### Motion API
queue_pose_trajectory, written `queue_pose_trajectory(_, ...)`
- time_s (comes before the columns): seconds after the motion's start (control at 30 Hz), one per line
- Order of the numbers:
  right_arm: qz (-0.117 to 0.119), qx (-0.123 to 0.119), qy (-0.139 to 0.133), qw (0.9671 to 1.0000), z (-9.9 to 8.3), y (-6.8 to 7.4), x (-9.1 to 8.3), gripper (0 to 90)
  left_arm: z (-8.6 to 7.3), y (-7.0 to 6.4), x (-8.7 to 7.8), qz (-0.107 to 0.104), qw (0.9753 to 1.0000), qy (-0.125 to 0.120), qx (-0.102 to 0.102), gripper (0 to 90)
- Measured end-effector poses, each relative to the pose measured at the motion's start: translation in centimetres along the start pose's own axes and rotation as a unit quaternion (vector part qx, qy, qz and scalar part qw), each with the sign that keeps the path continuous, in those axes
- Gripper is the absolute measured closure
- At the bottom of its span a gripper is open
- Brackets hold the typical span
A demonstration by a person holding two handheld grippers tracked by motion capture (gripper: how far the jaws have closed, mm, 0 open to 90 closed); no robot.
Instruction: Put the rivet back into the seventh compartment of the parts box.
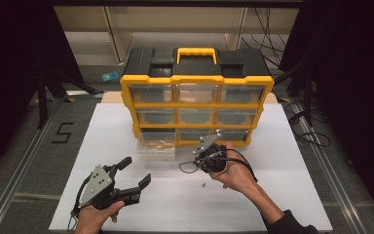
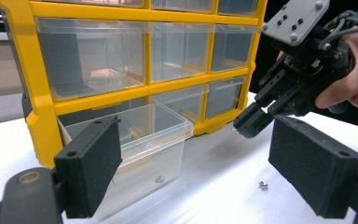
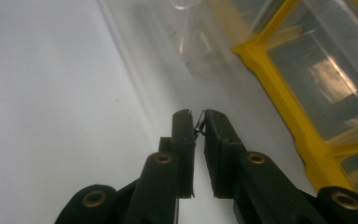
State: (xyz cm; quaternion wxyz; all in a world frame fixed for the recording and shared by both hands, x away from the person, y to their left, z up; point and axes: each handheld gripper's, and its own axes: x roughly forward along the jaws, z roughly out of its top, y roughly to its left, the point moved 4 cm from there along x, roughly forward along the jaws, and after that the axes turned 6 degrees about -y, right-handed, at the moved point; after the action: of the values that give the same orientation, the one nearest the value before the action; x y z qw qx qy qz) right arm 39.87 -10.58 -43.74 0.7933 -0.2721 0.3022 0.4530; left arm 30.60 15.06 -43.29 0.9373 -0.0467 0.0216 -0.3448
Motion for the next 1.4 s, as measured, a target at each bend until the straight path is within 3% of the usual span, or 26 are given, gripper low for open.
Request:
queue_pose_trajectory(0.13,-0.011,0.007,-0.015,0.9998,0.3,-0.3,-0.5,82.8,0.0,0.0,0.0,0.0,1.0,0.0,0.0,16.6)
queue_pose_trajectory(0.33,-0.008,0.015,-0.037,0.9992,0.9,-0.5,-1.2,82.8,-0.1,0.0,0.0,0.0,1.0,0.002,0.0,16.6)
queue_pose_trajectory(0.63,-0.015,0.001,-0.049,0.9987,1.6,-0.7,-1.5,82.8,-0.1,0.0,0.0,0.001,1.0,0.002,0.0,16.6)
queue_pose_trajectory(0.93,-0.032,0.002,-0.087,0.9957,4.3,-2.0,-2.4,82.8,-0.1,0.1,0.0,0.004,1.0,0.004,0.001,16.6)
queue_pose_trajectory(1.4,-0.025,0.006,-0.111,0.9935,7.1,-2.6,-1.4,82.8,-0.1,0.2,0.0,0.005,1.0,0.002,0.001,16.6)
